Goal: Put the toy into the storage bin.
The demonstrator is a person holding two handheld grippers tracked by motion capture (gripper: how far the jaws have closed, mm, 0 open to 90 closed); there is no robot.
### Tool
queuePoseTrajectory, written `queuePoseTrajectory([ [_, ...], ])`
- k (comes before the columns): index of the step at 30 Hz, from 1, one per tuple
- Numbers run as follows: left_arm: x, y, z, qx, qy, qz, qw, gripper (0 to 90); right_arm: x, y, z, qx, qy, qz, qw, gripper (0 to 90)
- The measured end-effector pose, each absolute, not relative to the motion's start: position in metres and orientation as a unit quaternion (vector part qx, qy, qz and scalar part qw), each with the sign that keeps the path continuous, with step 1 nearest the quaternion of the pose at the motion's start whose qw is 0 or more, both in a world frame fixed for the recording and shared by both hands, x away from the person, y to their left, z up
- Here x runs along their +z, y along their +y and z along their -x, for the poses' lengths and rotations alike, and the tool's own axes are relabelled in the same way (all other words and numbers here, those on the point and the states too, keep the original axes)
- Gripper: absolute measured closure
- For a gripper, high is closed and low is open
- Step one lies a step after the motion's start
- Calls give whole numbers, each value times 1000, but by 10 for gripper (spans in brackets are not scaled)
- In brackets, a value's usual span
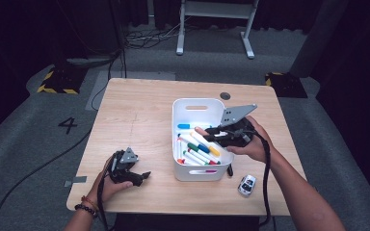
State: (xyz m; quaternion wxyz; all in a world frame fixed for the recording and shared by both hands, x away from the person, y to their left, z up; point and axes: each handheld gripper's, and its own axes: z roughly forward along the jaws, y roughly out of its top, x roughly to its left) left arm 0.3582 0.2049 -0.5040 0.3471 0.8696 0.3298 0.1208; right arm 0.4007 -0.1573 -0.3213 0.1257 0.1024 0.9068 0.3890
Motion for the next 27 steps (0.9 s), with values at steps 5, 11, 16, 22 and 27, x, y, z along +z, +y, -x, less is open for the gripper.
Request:
queuePoseTrajectory([
  [5, -504, 205, -358, 121, 330, -870, 347, 154, -331, -150, -403, 362, 920, -97, 116, 745],
  [11, -504, 205, -358, 121, 330, -870, 347, 154, -344, -144, -404, 333, 933, -92, 101, 745],
  [16, -504, 205, -358, 120, 331, -869, 348, 154, -354, -135, -403, 304, 946, -76, 87, 745],
  [22, -504, 205, -358, 120, 331, -869, 348, 154, -359, -129, -402, 275, 956, -70, 73, 744],
  [27, -504, 205, -358, 121, 331, -869, 348, 154, -362, -127, -401, 262, 960, -70, 70, 740],
])
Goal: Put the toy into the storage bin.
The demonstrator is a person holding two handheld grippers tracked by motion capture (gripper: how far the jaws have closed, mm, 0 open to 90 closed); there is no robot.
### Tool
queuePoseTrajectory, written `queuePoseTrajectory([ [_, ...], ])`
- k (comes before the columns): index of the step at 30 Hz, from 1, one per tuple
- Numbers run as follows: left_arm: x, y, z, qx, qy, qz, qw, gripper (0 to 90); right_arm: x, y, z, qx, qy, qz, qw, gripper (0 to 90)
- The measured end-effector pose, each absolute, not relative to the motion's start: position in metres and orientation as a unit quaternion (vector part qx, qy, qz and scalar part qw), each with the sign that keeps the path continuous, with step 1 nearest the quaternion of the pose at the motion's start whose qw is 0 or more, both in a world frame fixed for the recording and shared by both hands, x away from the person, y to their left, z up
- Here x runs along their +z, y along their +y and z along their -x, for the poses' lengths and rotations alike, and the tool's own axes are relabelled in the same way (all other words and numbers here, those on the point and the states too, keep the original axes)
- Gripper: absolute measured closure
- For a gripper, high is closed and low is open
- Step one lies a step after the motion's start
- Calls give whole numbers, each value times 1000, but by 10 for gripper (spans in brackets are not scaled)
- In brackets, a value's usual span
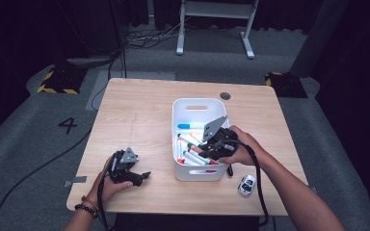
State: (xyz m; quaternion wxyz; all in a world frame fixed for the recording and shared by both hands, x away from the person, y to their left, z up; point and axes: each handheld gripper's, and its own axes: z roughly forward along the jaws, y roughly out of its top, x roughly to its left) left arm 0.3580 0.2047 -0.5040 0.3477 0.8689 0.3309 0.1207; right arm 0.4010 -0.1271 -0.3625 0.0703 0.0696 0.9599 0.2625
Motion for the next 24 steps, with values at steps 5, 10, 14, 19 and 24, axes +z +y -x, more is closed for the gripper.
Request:
queuePoseTrajectory([
  [5, -504, 205, -358, 120, 331, -869, 347, 154, -363, -130, -402, 276, 954, -83, 80, 677],
  [10, -504, 205, -358, 120, 331, -869, 347, 155, -356, -148, -401, 324, 936, -90, 101, 632],
  [14, -504, 205, -358, 120, 331, -869, 348, 154, -347, -174, -398, 373, 914, -107, 122, 637],
  [19, -504, 205, -358, 120, 331, -869, 347, 154, -337, -210, -393, 418, 884, -147, 147, 613],
  [24, -504, 205, -358, 121, 330, -870, 347, 154, -339, -244, -384, 442, 862, -186, 163, 577],
])
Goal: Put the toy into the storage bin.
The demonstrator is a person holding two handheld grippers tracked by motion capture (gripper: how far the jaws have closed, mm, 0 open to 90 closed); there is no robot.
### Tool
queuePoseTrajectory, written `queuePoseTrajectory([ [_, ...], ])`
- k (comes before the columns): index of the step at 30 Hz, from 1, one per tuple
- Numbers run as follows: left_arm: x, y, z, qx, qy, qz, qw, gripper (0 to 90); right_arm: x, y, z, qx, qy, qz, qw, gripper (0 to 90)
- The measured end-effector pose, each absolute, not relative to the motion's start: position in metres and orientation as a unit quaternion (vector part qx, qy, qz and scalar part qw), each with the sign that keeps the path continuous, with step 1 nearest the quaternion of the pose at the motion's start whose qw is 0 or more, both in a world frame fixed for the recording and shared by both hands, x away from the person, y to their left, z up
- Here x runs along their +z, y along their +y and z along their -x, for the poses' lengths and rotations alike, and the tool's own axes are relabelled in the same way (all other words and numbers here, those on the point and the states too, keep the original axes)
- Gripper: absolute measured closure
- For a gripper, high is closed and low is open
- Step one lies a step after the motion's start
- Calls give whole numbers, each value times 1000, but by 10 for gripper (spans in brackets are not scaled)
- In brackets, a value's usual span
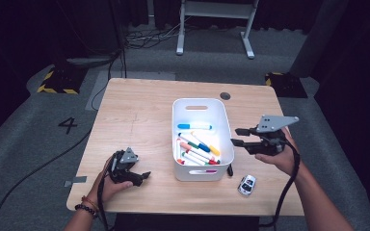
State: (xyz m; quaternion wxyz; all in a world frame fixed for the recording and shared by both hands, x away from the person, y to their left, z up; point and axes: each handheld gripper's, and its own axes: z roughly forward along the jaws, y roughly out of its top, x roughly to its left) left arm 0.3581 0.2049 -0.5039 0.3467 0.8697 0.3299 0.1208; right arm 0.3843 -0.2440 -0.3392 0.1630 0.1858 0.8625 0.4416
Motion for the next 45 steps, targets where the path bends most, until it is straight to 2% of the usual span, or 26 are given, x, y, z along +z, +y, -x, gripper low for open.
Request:
queuePoseTrajectory([
  [6, -504, 205, -358, 120, 331, -869, 348, 154, -362, -269, -372, 434, 858, -214, 174, 532],
  [10, -504, 205, -358, 120, 330, -869, 347, 155, -392, -274, -376, 402, 871, -230, 166, 504],
  [15, -504, 205, -358, 120, 331, -869, 347, 154, -432, -276, -386, 378, 880, -251, 139, 456],
  [21, -504, 205, -358, 121, 330, -869, 347, 154, -461, -272, -393, 380, 882, -260, 103, 395],
  [26, -504, 205, -358, 120, 330, -870, 347, 154, -475, -266, -397, 378, 883, -264, 88, 348],
  [35, -504, 205, -358, 120, 330, -870, 346, 154, -486, -257, -403, 372, 883, -275, 76, 341],
  [45, -504, 205, -358, 121, 330, -870, 347, 154, -488, -277, -411, 380, 869, -307, 83, 400],
])
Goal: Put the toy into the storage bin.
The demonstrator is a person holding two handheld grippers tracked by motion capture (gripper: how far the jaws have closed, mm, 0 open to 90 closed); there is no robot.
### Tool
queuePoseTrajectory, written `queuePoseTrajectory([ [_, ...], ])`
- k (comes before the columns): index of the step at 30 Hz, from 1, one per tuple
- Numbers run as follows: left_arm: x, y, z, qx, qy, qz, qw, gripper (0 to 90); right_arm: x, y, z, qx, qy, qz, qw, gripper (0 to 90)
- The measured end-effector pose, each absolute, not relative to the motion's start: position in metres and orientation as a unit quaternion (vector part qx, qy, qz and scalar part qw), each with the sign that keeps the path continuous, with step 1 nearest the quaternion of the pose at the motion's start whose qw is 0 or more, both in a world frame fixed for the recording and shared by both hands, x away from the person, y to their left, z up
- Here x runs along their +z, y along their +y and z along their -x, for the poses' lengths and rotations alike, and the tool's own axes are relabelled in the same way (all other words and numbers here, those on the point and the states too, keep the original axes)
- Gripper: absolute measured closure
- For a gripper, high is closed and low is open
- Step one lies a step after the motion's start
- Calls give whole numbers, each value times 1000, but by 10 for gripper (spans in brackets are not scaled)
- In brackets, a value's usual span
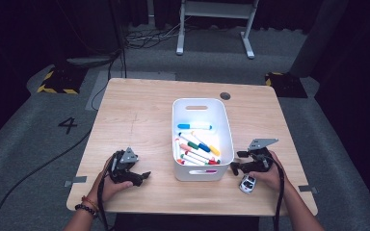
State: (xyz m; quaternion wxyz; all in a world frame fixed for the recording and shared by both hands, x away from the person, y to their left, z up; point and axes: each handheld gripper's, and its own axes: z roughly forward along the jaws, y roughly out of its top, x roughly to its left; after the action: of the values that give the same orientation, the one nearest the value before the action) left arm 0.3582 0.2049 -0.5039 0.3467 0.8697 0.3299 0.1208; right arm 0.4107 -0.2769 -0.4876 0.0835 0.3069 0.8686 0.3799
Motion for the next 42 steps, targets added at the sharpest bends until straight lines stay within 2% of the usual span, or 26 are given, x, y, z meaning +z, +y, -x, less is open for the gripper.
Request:
queuePoseTrajectory([
  [14, -504, 205, -358, 121, 330, -869, 347, 154, -489, -297, -419, 350, 869, -338, 94, 428],
  [18, -504, 205, -358, 120, 330, -869, 347, 154, -491, -307, -417, 354, 864, -344, 104, 475],
  [22, -504, 205, -358, 121, 330, -870, 347, 154, -491, -312, -409, 338, 868, -337, 136, 528],
  [31, -504, 205, -358, 121, 330, -870, 347, 154, -492, -332, -405, 346, 857, -353, 146, 738],
  [42, -504, 205, -358, 121, 331, -869, 347, 154, -493, -338, -401, 355, 851, -353, 159, 747],
])
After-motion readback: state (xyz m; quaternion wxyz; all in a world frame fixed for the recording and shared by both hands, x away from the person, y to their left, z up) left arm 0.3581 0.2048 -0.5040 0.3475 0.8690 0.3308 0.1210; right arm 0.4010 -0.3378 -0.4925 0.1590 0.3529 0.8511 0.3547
